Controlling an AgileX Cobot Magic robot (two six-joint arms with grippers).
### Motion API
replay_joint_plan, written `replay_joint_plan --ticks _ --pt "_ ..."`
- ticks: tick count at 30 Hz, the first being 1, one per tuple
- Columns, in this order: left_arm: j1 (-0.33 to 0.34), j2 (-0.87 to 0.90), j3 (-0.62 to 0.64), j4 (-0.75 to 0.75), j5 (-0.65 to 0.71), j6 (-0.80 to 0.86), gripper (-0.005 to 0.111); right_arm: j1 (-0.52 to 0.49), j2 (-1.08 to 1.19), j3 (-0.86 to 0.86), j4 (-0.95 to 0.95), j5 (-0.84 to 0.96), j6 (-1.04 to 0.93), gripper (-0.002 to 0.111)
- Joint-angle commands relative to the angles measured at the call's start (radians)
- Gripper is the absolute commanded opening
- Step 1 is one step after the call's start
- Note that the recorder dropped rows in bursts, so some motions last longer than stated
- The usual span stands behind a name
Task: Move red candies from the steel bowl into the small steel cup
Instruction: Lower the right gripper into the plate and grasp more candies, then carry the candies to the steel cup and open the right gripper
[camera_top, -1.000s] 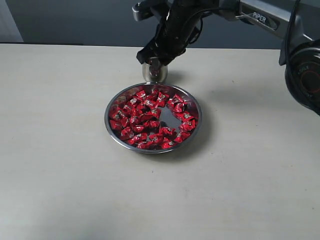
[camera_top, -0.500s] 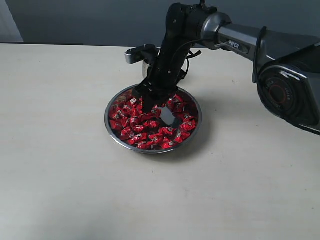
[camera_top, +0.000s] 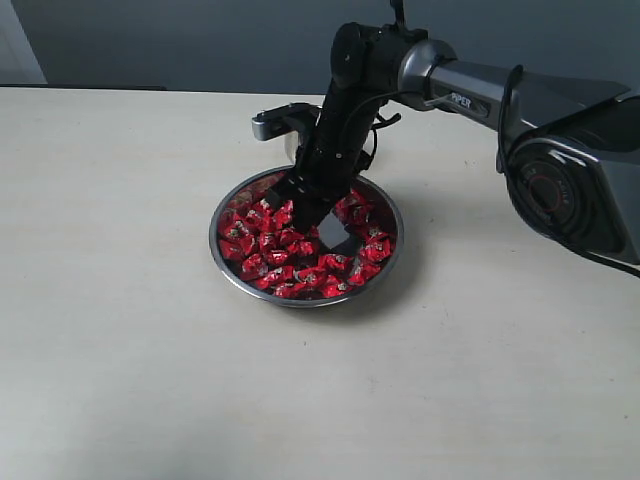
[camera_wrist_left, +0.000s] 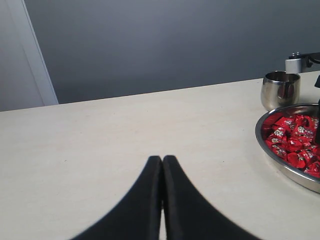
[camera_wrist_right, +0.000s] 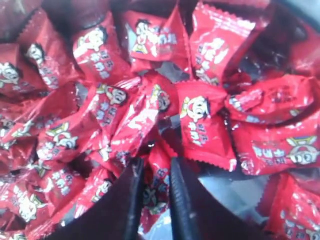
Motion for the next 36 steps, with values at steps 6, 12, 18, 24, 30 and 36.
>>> replay_joint_plan --ticks 6,12,18,24,30,36 --pt "-0.006 -0.005 0.002 -0.004 -0.006 -0.004 0.000 -0.003 -0.115 -0.002 -0.067 -0.085 -0.015 0.000" --pt "-0.006 -0.005 0.002 -0.004 -0.006 -0.004 0.000 -0.003 -0.163 -0.002 -0.189 -0.311 0.039 0.000" --pt "-0.006 -0.005 0.002 -0.004 -0.006 -0.004 0.000 -0.003 -0.152 -0.002 -0.203 -0.491 0.041 0.000" --pt "-0.006 -0.005 0.002 -0.004 -0.006 -0.004 0.000 -0.009 -0.127 -0.002 -0.228 -0.593 0.041 -0.001" --pt "-0.006 -0.005 0.002 -0.004 -0.006 -0.004 0.000 -0.029 -0.104 -0.002 -0.244 -0.570 0.136 -0.001" --pt "-0.006 -0.005 0.002 -0.004 -0.006 -0.004 0.000 -0.038 -0.098 -0.002 -0.243 -0.570 0.160 0.000"
